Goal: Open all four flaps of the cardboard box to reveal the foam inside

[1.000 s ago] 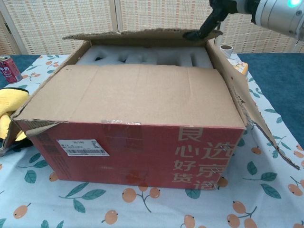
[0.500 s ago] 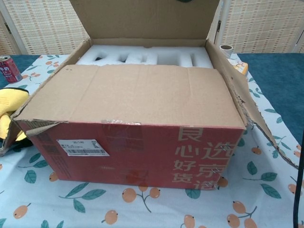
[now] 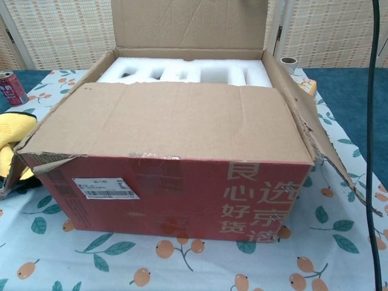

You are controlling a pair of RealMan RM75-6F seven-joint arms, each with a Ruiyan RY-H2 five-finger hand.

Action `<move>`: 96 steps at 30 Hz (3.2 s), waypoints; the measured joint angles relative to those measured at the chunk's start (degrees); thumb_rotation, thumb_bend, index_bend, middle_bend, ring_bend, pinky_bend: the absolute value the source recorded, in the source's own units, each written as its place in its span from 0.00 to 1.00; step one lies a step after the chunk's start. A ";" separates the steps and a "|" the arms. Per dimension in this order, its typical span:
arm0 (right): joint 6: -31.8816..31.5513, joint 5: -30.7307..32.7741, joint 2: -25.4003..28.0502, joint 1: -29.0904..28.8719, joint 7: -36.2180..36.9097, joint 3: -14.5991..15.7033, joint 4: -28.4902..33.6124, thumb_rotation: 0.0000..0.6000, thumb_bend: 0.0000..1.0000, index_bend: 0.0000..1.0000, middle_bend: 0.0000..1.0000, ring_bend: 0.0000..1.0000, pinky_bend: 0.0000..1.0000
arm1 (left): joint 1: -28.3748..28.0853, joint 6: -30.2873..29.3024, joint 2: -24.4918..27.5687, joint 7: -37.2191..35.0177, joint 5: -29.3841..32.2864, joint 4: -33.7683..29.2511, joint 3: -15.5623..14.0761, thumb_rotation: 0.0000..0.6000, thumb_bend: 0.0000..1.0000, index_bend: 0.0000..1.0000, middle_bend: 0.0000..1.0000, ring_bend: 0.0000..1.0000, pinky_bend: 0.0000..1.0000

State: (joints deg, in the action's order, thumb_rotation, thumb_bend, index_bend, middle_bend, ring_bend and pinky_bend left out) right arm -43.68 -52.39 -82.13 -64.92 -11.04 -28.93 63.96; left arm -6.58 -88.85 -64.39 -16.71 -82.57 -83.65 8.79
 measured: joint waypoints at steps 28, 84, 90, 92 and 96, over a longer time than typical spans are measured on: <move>11.98 -12.27 22.67 16.00 40.46 3.70 37.44 1.00 0.38 0.00 0.00 0.00 0.25 | -0.61 0.82 -0.76 5.63 0.87 -0.94 0.22 1.00 0.52 0.00 0.02 0.01 0.01; 3.11 -37.56 29.50 19.60 70.13 10.95 51.65 1.00 0.38 0.00 0.00 0.00 0.37 | -0.86 2.19 -0.79 5.79 2.49 -0.46 0.76 1.00 0.52 0.00 0.02 0.01 0.00; -1.33 -38.76 34.84 22.50 62.08 11.90 61.42 1.00 0.38 0.00 0.00 0.00 0.37 | -0.86 2.47 -0.96 6.60 3.11 -0.50 0.84 1.00 0.52 0.00 0.01 0.01 0.00; -3.08 -39.88 36.89 24.00 58.88 12.59 65.11 1.00 0.38 0.00 0.00 0.00 0.37 | -0.86 2.29 -1.01 7.00 2.89 -0.58 0.79 1.00 0.52 0.00 0.02 0.01 0.00; -6.76 -43.96 39.95 27.02 53.56 14.38 70.59 1.00 0.38 0.00 0.00 0.00 0.37 | -0.85 2.07 -1.13 7.85 2.64 -0.80 0.66 1.00 0.52 0.00 0.01 0.01 0.00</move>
State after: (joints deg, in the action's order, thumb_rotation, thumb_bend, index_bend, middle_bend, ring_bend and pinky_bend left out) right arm -50.44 -96.35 -42.18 -37.90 42.52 -14.55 134.55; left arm -7.43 -86.79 -65.53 -8.86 -79.94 -84.45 9.45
